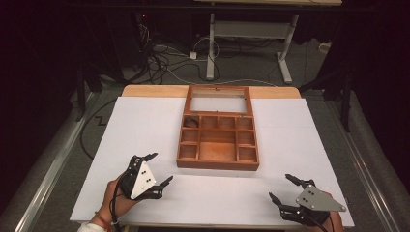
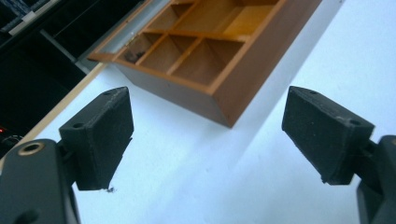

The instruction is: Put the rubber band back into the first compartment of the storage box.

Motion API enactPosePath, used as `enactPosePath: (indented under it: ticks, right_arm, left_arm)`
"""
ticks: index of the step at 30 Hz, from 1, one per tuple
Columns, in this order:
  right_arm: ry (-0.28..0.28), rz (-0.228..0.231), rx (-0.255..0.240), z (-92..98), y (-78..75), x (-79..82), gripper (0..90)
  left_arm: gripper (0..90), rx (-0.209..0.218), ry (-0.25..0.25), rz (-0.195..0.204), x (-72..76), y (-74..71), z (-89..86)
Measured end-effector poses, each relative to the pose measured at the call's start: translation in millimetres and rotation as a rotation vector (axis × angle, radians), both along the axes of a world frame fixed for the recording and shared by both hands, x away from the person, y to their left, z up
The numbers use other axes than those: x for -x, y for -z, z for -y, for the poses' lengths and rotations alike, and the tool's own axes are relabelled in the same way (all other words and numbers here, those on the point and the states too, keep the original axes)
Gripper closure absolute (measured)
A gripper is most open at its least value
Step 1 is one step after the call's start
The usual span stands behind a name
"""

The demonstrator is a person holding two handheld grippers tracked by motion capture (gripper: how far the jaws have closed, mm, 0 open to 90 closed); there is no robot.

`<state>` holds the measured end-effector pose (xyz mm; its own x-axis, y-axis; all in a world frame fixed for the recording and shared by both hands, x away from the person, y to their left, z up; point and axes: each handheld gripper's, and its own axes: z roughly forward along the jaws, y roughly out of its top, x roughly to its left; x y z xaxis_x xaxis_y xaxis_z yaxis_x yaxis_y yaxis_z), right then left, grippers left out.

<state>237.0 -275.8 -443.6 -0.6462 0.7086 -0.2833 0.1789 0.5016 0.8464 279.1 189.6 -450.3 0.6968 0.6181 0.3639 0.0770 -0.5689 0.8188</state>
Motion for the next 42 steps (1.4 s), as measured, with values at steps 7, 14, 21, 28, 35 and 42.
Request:
enactPosePath:
  ticks: [7, 14, 21, 28, 35, 42]
  right_arm:
    - [0.0, 0.004, -0.004, 0.2, -0.2, -0.7, 24.8]
    - [-0.003, 0.001, -0.009, -0.4, 0.1, -1.8, 24.8]
    - [-0.023, 0.006, -0.014, -2.2, -0.8, -4.5, 24.8]
    - [-0.027, 0.012, -0.011, -2.9, -1.9, -6.2, 24.8]
    - [-0.022, 0.021, -0.006, -5.5, -4.1, -4.4, 24.8]
    - [-0.021, 0.015, -0.007, -6.2, -2.8, -5.6, 24.8]
  left_arm:
    - [15.8, -0.002, -0.036, -0.06, 6.6, 19.2, -20.5]
    - [15.9, -0.017, -0.066, -0.142, 14.7, 34.0, -38.8]
    - [16.2, -0.014, -0.102, -0.176, 20.1, 36.3, -50.1]
    - [16.2, 0.001, -0.092, -0.167, 21.8, 33.8, -48.4]
    - [16.2, 0.004, -0.088, -0.143, 24.9, 28.6, -51.2]
    - [16.3, -0.032, -0.084, -0.152, 22.4, 25.7, -54.1]
